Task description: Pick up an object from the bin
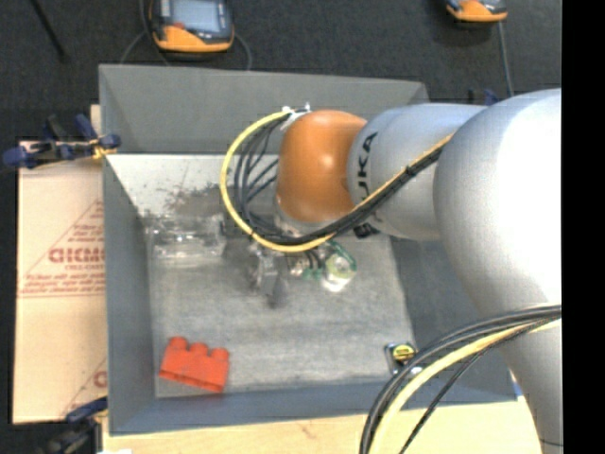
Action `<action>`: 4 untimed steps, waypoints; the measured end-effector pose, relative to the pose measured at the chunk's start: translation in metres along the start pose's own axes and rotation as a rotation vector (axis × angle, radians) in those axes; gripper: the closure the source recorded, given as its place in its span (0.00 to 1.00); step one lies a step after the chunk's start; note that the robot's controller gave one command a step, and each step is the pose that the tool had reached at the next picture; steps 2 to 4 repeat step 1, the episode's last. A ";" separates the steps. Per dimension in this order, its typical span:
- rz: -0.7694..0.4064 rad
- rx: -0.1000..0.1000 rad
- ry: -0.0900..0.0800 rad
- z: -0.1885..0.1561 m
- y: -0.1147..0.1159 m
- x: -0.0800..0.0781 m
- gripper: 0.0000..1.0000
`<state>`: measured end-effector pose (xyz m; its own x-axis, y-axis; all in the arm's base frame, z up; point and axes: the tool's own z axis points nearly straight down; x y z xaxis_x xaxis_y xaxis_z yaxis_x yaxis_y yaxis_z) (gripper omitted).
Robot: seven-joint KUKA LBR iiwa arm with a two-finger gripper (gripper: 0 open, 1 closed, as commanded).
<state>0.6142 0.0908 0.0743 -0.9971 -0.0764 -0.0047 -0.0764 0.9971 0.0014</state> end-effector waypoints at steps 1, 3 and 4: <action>-0.015 0.002 -0.010 -0.177 -0.003 -0.005 1.00; -0.015 0.002 -0.010 -0.177 -0.003 -0.005 1.00; -0.015 0.002 -0.010 -0.177 -0.003 -0.005 1.00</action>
Offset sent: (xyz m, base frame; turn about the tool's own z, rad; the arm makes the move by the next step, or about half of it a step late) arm 0.0013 -0.0015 0.1706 -0.0201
